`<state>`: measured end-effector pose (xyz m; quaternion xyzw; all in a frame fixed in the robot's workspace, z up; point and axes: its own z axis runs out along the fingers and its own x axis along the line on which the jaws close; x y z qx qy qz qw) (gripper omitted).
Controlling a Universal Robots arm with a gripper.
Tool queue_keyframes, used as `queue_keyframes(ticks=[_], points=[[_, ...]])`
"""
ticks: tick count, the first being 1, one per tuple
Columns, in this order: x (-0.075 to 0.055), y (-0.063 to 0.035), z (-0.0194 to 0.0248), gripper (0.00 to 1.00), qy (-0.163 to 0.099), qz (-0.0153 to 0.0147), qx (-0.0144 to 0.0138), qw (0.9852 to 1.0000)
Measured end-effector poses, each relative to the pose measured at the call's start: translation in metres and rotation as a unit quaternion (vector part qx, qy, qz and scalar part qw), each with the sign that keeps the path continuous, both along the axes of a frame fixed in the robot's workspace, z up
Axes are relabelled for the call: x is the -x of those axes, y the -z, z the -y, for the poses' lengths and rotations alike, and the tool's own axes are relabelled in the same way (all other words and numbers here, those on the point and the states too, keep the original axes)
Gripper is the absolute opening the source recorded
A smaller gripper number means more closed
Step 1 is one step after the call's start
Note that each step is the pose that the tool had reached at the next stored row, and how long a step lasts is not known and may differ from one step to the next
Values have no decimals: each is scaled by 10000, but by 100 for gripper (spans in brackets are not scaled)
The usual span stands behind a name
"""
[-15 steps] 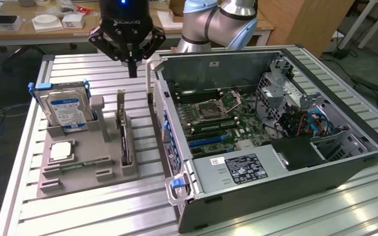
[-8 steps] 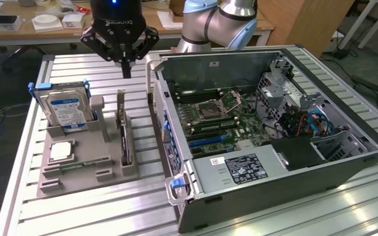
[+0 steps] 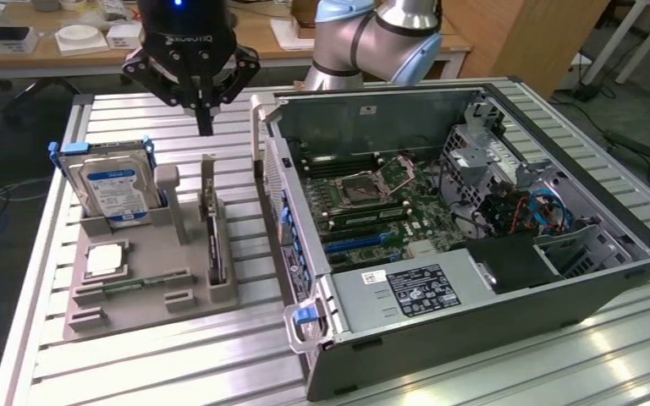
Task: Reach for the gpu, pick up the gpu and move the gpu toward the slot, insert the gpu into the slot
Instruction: 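Reach for the gpu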
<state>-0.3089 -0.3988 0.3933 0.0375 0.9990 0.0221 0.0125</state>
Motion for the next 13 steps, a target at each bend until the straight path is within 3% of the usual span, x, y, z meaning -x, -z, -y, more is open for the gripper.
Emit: queue_keyframes(ticks=[13], points=[[184,0,0,10,0,0,0,10000]])
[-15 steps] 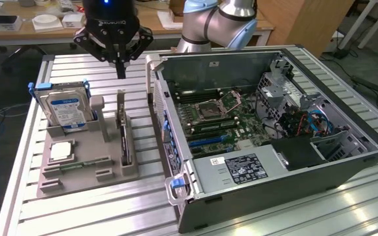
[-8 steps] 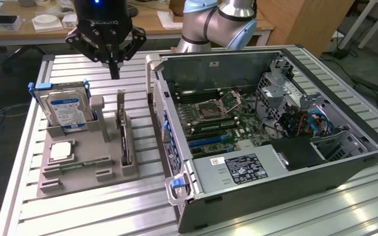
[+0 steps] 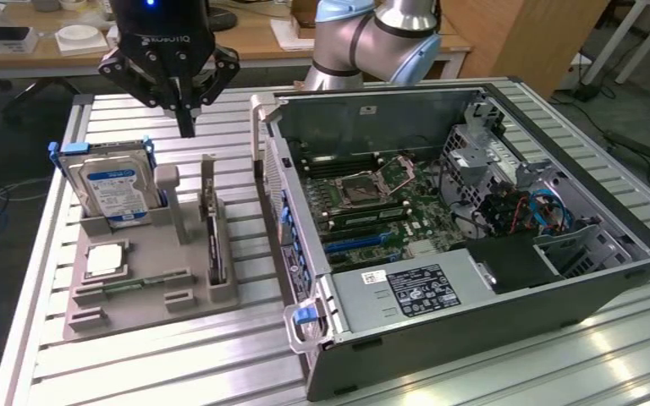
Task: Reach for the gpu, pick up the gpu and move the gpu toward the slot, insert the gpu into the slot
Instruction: 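Reach for the gpu, then pick up the gpu and move the gpu toward the slot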
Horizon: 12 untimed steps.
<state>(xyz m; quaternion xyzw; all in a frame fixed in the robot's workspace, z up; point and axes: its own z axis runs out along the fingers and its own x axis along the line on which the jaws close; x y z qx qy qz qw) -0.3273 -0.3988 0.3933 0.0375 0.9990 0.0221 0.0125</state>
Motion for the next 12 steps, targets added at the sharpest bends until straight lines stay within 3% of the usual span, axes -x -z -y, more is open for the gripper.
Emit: queue_keyframes(ticks=[12], points=[[1,0,0,10,0,0,0,10000]])
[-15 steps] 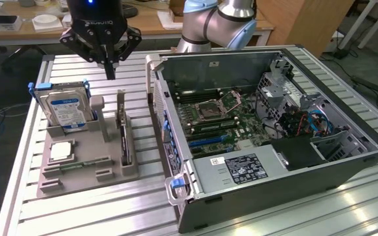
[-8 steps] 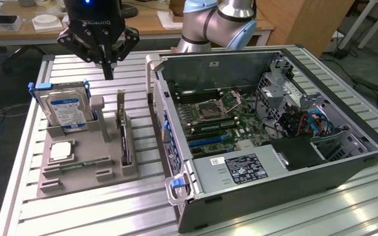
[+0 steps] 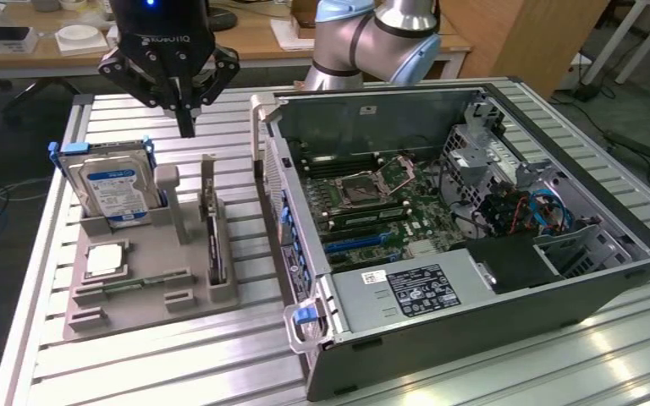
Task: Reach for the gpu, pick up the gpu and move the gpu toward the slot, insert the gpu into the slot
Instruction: 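Pick up the gpu and move the gpu toward the slot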
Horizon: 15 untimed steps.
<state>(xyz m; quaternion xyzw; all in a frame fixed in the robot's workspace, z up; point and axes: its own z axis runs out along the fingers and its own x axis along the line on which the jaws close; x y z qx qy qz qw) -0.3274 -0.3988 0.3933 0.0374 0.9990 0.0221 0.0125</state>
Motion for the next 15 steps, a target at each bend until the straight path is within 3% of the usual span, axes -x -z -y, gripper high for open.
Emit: queue_keyframes(ticks=[4,11,13,15], points=[[0,0,0,11,0,0,0,10000],[0,0,0,47,0,0,0,10000],[0,0,0,47,0,0,0,10000],[0,0,0,58,0,0,-1,10000]])
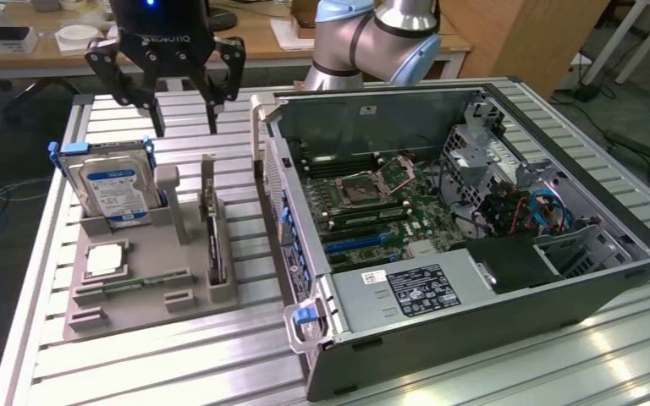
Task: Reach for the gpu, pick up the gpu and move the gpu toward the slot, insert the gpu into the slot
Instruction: 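Pick up the gpu and move the gpu toward the slot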
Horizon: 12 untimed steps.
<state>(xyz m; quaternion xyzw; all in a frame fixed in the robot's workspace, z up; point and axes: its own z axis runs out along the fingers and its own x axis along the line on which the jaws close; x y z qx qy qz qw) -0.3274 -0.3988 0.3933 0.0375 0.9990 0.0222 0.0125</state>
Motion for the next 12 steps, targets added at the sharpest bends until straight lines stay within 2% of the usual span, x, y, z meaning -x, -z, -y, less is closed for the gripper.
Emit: queue_keyframes(ticks=[1,2,5,12], points=[[0,0,0,58,0,0,0,10000],[0,0,0,65,0,0,0,10000],[0,0,5,65,-24,0,0,10000],[0,10,17,65,-302,-1,0,9995]])
